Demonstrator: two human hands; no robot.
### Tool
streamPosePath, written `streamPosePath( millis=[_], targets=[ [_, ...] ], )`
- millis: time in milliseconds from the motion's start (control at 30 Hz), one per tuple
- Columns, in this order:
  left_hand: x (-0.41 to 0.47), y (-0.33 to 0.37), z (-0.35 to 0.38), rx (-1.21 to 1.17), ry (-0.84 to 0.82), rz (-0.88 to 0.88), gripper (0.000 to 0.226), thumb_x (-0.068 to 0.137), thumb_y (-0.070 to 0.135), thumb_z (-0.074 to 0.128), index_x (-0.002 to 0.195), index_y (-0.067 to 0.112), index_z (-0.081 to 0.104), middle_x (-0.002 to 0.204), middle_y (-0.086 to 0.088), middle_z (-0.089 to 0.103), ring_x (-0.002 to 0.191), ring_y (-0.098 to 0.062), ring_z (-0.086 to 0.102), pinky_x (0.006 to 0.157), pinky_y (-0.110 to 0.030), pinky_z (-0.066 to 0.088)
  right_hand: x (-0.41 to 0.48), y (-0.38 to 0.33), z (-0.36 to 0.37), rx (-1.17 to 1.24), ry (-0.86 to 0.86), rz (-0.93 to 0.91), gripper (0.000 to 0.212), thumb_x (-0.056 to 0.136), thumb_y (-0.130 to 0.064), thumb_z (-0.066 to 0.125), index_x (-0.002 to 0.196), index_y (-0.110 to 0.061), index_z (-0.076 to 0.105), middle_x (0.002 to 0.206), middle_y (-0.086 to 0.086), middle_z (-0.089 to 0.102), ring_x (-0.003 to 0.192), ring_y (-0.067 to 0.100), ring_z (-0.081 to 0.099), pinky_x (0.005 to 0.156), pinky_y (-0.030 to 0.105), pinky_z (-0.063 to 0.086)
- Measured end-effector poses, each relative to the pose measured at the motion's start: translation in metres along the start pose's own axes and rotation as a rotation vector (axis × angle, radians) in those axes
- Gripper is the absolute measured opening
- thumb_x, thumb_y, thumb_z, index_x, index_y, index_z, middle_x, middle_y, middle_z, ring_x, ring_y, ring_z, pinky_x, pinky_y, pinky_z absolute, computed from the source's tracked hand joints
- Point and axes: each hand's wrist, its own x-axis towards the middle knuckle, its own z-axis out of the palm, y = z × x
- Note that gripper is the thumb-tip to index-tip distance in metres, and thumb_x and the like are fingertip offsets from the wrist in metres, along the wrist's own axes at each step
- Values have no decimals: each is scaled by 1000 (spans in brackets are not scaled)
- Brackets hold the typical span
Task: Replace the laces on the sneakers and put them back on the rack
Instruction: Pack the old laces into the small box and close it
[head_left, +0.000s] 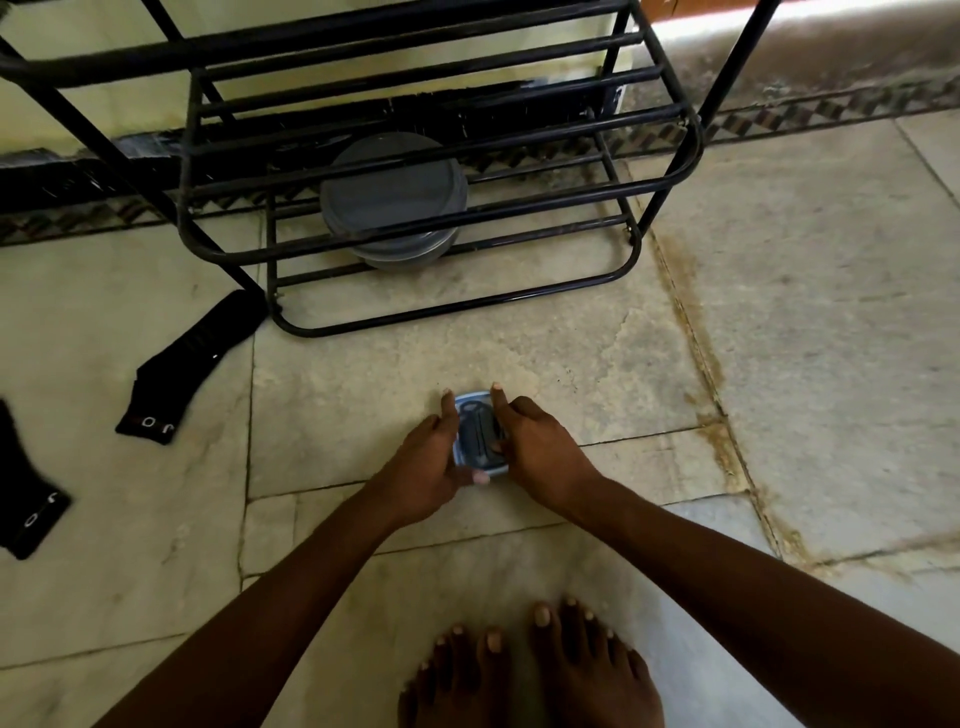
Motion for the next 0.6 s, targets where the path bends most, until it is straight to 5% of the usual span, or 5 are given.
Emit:
streamPosePath(
  millis=[167, 300, 433, 533, 600],
  targets=[
    [-7, 1, 7, -157, -65, 3, 126, 88, 30, 78, 154, 26, -29, 156, -1, 47, 127, -9, 56, 98, -13, 44, 10, 5, -17, -27, -126, -22, 81, 103, -23, 54, 162, -12, -1, 147, 18, 41, 125, 29, 51, 96, 24, 39],
    [-10, 3, 0, -153, -84, -15, 120, 94, 30, 73, 154, 27, -30, 158, -2, 45, 133, -15, 55, 108, -25, 43, 14, 5, -22, -4, -151, -12, 86, 101, -27, 60, 162, -14, 2, 145, 17, 45, 126, 27, 51, 92, 21, 37],
    [-9, 7, 4, -118, -48, -38, 118, 94, 21, 73, 156, 25, -27, 153, -6, 51, 127, -19, 60, 99, -22, 44, 16, 5, -28, -41, -177, -22, 87, 98, -32, 64, 162, -10, 9, 139, 17, 51, 121, 27, 54, 97, 27, 41],
    [-9, 5, 4, -161, -10, -81, 117, 92, 34, 75, 159, 26, -21, 150, -3, 54, 127, -19, 60, 95, -20, 43, 17, 2, -31, -23, -150, -16, 72, 99, -31, 62, 158, -9, 26, 136, 17, 56, 118, 27, 58, 96, 28, 43],
    [-9, 9, 3, -143, 6, -96, 111, 94, 32, 72, 159, 26, -18, 150, -6, 54, 128, -21, 60, 95, -19, 43, 18, 0, -30, -35, -158, -5, 77, 99, -31, 63, 159, -9, 21, 137, 17, 56, 119, 26, 58, 97, 29, 44]
  ],
)
